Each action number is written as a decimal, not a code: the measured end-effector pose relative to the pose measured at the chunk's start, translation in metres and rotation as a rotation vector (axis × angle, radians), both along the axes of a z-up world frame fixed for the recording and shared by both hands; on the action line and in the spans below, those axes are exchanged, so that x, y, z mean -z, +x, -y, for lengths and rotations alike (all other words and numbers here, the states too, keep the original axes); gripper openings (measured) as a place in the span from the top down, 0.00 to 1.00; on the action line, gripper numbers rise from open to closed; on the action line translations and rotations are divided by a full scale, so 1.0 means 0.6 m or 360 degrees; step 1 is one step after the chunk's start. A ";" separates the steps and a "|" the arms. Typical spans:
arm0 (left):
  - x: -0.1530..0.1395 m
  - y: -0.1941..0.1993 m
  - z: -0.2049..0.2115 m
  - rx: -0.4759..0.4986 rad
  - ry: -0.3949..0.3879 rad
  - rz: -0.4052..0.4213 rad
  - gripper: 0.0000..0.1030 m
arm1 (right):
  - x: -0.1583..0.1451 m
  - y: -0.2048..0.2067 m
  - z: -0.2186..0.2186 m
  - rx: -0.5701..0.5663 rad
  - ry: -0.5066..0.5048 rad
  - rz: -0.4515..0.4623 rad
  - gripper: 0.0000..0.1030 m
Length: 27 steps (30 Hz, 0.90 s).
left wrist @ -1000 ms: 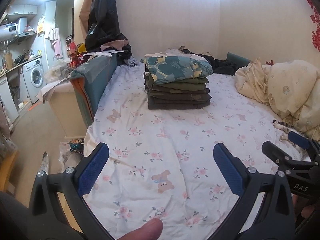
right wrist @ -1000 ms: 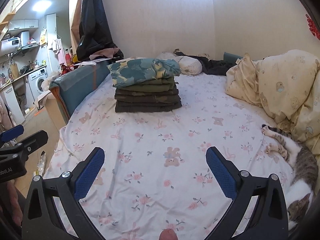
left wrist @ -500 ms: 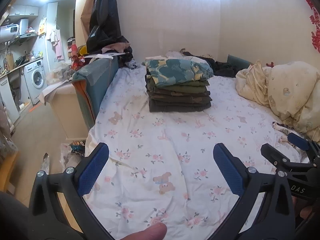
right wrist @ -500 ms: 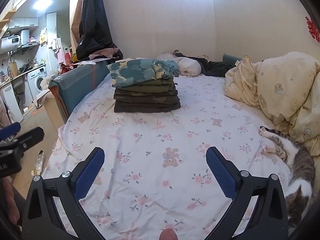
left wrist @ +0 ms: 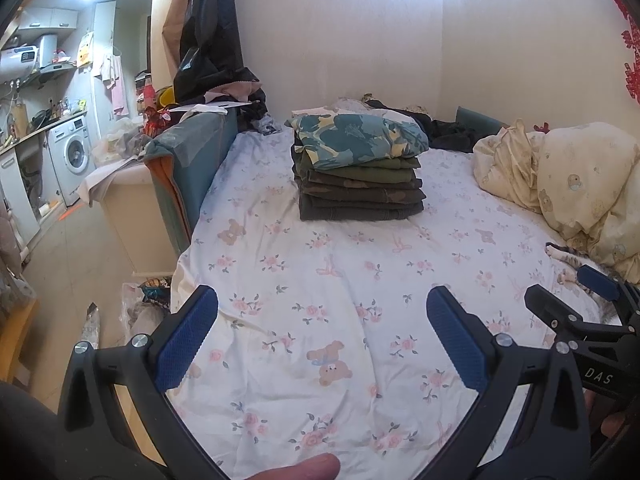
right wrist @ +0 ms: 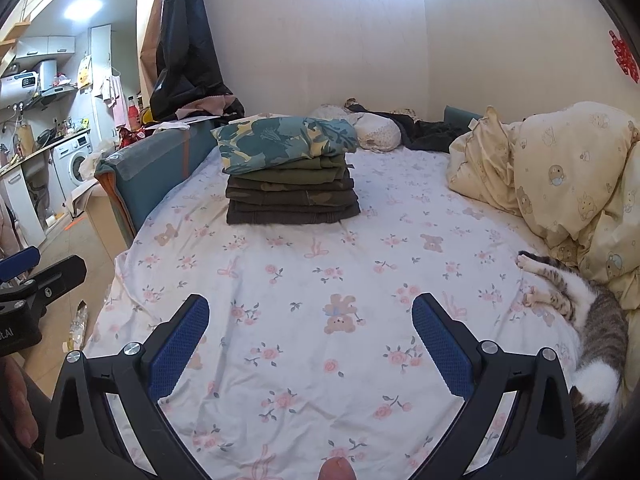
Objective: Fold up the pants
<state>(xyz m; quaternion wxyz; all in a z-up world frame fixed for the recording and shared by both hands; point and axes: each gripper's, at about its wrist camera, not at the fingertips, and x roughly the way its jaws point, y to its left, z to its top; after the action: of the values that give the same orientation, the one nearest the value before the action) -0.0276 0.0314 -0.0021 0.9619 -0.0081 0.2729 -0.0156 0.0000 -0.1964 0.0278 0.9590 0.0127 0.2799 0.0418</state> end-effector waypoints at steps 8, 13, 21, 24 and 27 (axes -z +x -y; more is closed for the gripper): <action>-0.001 -0.003 0.000 0.0002 0.0001 -0.0005 0.00 | 0.001 0.001 0.001 -0.0003 -0.0002 -0.0001 0.00; 0.000 -0.003 -0.001 0.0005 0.0001 -0.0006 0.00 | 0.000 -0.001 0.000 0.0000 -0.0001 -0.0002 0.00; -0.001 -0.003 -0.001 0.0004 -0.0001 -0.0008 0.00 | 0.000 -0.002 -0.001 0.0002 -0.0002 -0.0001 0.00; -0.001 -0.003 -0.001 0.0005 0.0003 -0.0006 0.00 | 0.000 -0.001 -0.001 0.0003 -0.0001 0.0002 0.00; -0.001 -0.003 -0.001 -0.0001 0.0004 -0.0005 0.00 | 0.000 -0.001 -0.001 0.0001 -0.0001 0.0001 0.00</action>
<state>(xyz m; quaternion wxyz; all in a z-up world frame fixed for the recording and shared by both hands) -0.0293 0.0317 -0.0015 0.9615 -0.0069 0.2743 -0.0150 -0.0007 -0.1959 0.0276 0.9591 0.0124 0.2797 0.0413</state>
